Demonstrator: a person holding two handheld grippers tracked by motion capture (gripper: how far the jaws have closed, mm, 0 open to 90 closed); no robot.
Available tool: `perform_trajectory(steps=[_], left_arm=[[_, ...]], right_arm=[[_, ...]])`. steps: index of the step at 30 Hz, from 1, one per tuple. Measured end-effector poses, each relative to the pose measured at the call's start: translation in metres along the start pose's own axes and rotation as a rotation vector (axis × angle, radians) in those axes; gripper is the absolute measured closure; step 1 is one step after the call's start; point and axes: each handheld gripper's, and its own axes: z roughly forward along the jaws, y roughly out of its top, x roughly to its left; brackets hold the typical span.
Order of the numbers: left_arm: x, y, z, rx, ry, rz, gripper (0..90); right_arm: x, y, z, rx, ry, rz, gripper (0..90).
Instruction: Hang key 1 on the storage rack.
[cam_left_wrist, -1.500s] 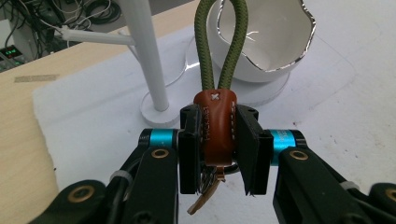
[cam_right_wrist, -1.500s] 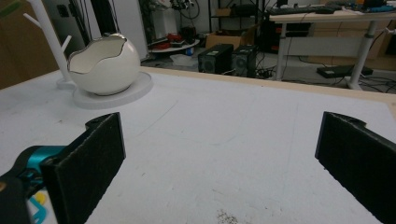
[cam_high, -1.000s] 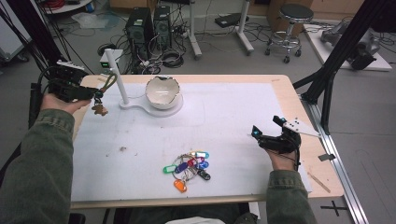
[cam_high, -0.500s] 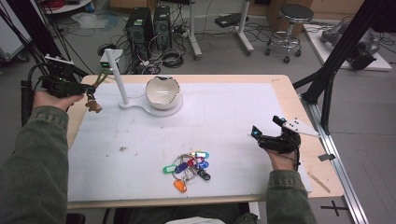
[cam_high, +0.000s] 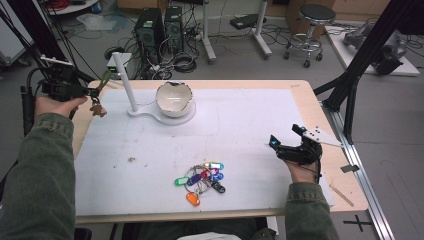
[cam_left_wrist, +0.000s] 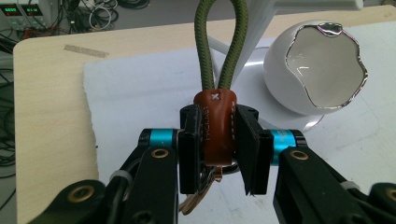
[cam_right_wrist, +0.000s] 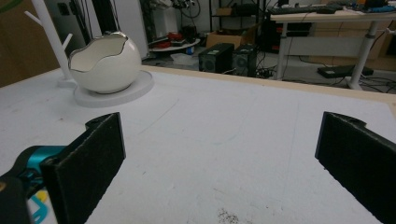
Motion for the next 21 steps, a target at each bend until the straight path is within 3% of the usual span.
perform_trajectory(steps=[6,13,21], left_arm=[[0.011,-0.006,0.005,0.001,-0.021,-0.057,71.6],[0.019,-0.01,0.013,0.022,-0.03,-0.081,71.6],[0.021,-0.009,0.019,0.008,-0.062,-0.105,71.6]], right_arm=[[0.0,0.0,0.0,0.0,0.0,0.0,0.6],[0.0,0.0,0.001,0.004,0.0,-0.007,0.6],[0.0,-0.001,0.001,0.007,-0.002,-0.009,0.6]])
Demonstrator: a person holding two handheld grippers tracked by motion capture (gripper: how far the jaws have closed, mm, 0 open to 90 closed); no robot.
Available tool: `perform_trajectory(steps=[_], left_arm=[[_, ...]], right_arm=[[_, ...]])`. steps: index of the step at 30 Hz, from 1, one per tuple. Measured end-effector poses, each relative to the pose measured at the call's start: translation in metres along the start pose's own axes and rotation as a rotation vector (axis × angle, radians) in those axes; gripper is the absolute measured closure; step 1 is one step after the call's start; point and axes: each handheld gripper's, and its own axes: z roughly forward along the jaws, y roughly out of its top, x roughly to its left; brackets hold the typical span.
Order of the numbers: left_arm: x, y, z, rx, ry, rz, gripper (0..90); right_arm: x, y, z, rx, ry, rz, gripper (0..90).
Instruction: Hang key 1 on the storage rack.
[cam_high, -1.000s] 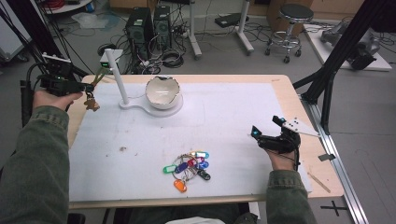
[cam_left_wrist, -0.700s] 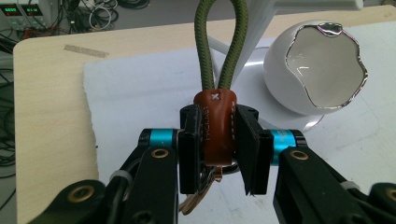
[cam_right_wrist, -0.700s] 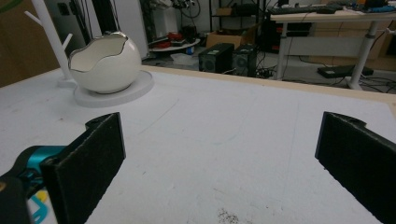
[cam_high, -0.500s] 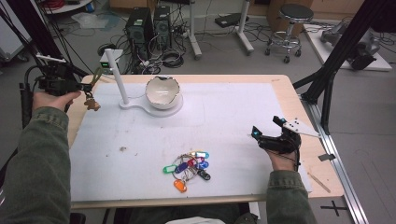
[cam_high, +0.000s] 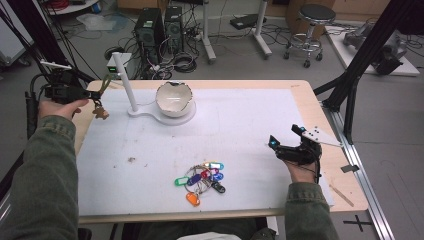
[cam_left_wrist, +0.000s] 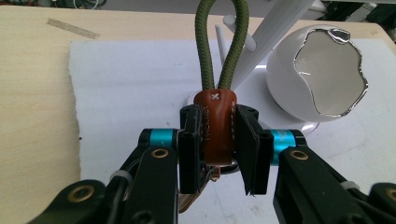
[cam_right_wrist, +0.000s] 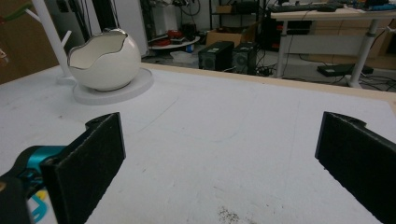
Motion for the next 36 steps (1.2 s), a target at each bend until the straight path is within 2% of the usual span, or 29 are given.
perform_trajectory(steps=[5,21,29,32,34,36], left_arm=[[-0.003,0.0,0.005,0.006,-0.011,0.004,71.6],[-0.016,-0.002,0.023,0.026,-0.005,0.035,71.4],[-0.024,-0.004,0.034,0.039,0.055,0.063,70.9],[-0.027,-0.005,0.037,0.046,0.08,0.092,66.6],[-0.027,-0.006,0.037,0.017,0.058,0.076,55.9],[-0.026,-0.007,0.036,-0.01,0.041,0.062,50.8]], right_arm=[[0.0,0.0,0.0,-0.002,0.002,-0.004,0.6],[-0.001,0.0,0.0,0.0,0.007,-0.005,0.6],[-0.001,0.0,0.001,-0.001,0.01,-0.006,0.6],[-0.001,0.0,0.001,0.001,0.009,-0.002,0.6],[-0.001,0.0,0.001,0.002,0.009,-0.002,0.6],[-0.001,0.0,0.001,0.002,0.009,-0.002,0.6]])
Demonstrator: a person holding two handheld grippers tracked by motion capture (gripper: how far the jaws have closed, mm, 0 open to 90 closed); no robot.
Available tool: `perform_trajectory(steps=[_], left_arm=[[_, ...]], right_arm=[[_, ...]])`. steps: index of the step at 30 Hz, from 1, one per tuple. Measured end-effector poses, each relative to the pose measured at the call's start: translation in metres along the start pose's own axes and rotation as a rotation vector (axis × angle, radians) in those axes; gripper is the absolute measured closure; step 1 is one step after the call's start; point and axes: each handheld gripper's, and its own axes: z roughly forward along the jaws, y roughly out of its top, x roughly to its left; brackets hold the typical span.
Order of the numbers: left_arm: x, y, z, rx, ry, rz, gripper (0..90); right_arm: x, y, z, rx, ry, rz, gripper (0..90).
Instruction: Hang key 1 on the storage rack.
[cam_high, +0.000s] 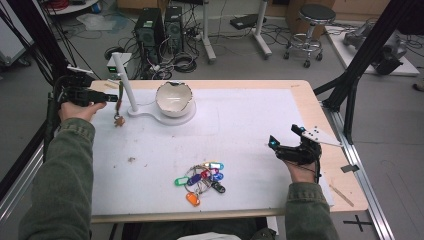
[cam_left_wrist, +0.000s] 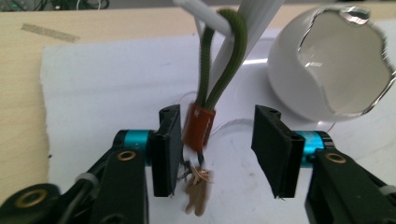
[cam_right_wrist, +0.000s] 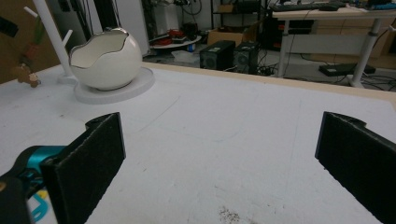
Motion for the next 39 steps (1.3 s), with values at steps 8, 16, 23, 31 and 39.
perform_trajectory(steps=[8,16,23,31,39], left_arm=[[-0.001,-0.009,-0.002,-0.029,0.087,0.011,21.2],[-0.013,-0.009,-0.01,-0.06,0.124,0.052,4.3],[-0.024,-0.01,-0.016,-0.079,0.114,0.082,1.6],[-0.034,-0.016,-0.023,-0.126,0.087,0.109,1.7],[-0.038,-0.031,-0.027,-0.153,0.053,0.12,1.7]], right_arm=[[0.0,0.0,0.0,-0.001,0.001,0.0,0.6],[0.001,0.0,0.0,-0.001,0.002,0.002,0.6],[0.001,0.0,-0.001,-0.001,0.002,0.003,0.6],[0.001,0.0,-0.001,-0.001,0.002,0.003,0.6],[0.001,0.0,0.0,0.001,0.002,-0.003,0.6]])
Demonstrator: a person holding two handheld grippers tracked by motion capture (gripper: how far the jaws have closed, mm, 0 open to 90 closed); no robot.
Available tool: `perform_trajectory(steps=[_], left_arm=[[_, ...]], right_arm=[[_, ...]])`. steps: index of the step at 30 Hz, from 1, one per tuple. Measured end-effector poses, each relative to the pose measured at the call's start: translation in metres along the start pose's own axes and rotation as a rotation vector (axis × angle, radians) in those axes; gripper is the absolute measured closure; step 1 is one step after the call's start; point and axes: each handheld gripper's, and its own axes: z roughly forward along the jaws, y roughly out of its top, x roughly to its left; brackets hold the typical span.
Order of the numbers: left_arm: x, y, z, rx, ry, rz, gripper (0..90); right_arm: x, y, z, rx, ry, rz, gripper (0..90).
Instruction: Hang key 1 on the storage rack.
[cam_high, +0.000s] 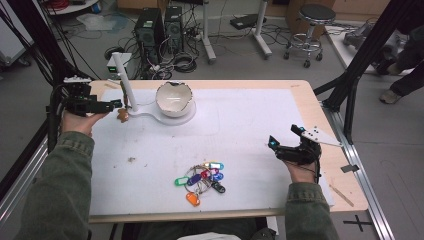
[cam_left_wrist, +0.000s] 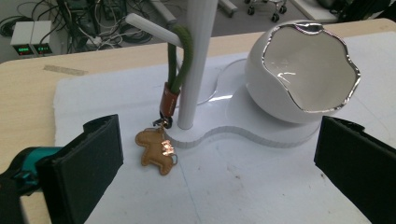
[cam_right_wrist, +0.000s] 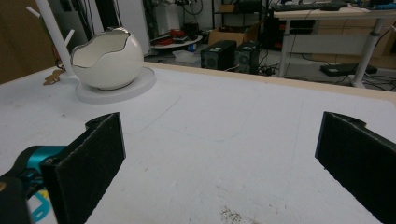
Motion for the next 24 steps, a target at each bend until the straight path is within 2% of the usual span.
perform_trajectory(steps=[10,15,17,24], left_arm=[[-0.008,-0.017,-0.008,-0.038,-0.019,0.01,1.7],[-0.011,-0.025,-0.011,-0.06,-0.044,0.028,1.7],[-0.012,-0.029,-0.013,-0.067,-0.045,0.04,1.7],[-0.016,-0.039,-0.019,-0.092,-0.046,0.038,1.7]], right_arm=[[0.001,0.0,0.0,0.004,0.0,0.004,0.6],[0.0,0.0,0.0,0.0,0.001,-0.004,0.6],[0.0,0.0,0.0,0.002,-0.001,0.0,0.6],[0.0,0.0,0.0,0.002,0.001,-0.002,0.6]])
